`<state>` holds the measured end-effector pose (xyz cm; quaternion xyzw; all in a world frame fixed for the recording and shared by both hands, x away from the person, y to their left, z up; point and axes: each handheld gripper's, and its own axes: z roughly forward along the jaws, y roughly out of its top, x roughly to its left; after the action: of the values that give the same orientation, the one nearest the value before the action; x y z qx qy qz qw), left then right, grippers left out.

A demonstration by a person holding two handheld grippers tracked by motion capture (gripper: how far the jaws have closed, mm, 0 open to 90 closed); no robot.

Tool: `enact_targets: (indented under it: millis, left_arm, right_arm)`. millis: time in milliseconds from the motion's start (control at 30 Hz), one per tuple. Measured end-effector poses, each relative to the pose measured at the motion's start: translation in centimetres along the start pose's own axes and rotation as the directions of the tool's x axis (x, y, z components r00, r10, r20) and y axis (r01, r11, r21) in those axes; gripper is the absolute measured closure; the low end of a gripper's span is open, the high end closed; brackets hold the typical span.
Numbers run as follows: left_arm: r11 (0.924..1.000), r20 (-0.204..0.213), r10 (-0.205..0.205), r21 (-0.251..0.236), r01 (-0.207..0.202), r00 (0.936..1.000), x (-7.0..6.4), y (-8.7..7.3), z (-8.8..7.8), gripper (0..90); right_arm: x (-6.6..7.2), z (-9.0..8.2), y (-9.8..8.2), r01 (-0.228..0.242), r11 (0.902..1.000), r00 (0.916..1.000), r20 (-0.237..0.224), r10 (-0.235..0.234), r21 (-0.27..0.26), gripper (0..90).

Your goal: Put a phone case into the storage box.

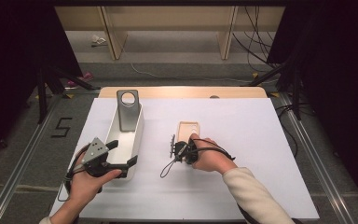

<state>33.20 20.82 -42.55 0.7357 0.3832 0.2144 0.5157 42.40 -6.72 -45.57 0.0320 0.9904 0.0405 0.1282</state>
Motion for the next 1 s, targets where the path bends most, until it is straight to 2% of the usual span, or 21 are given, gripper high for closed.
enact_targets:
  millis: [67,200,467,567,700,800,1000]
  left_arm:
    - [1.0,-0.001,-0.003,-0.002,0.003,1.0,0.0,0.0,0.0,7.9]
    - [1.0,-0.001,-0.003,-0.002,0.003,1.0,0.0,0.0,0.0,8.0]
    - [1.0,-0.001,-0.003,-0.005,0.003,1.0,0.0,0.0,0.0,8.4]
    - [1.0,-0.002,-0.004,-0.006,0.004,1.0,0.1,0.0,-0.1,8.4]
    - [1.0,-0.003,-0.005,-0.005,0.005,1.0,0.1,0.0,0.0,8.5]
    - [1.0,-0.004,-0.004,-0.004,0.004,1.0,0.1,-0.1,0.0,8.5]
    - [1.0,-0.003,-0.005,-0.002,0.005,1.0,0.2,-0.1,0.0,8.6]
  right_arm:
    - [0.0,-0.2,0.0,0.0,0.9996,1.0,0.002,0.0,-0.029,85.7]
    - [0.1,-0.6,-0.1,-0.001,0.9991,1.0,0.006,0.001,-0.043,85.7]
    - [0.1,-1.7,-0.8,-0.029,0.9936,0.9996,0.0,0.029,-0.109,85.8]
    - [0.1,-2.2,-1.0,-0.031,0.9893,0.9994,0.007,0.033,-0.143,85.9]
    - [0.2,-2.6,-1.4,-0.048,0.9807,0.9989,-0.007,0.047,-0.19,86.1]
    - [0.4,-2.8,-1.7,-0.057,0.9773,0.9984,-0.011,0.056,-0.204,86.2]
    - [0.6,-3.4,-2.2,-0.075,0.9595,0.9971,-0.027,0.071,-0.271,86.3]
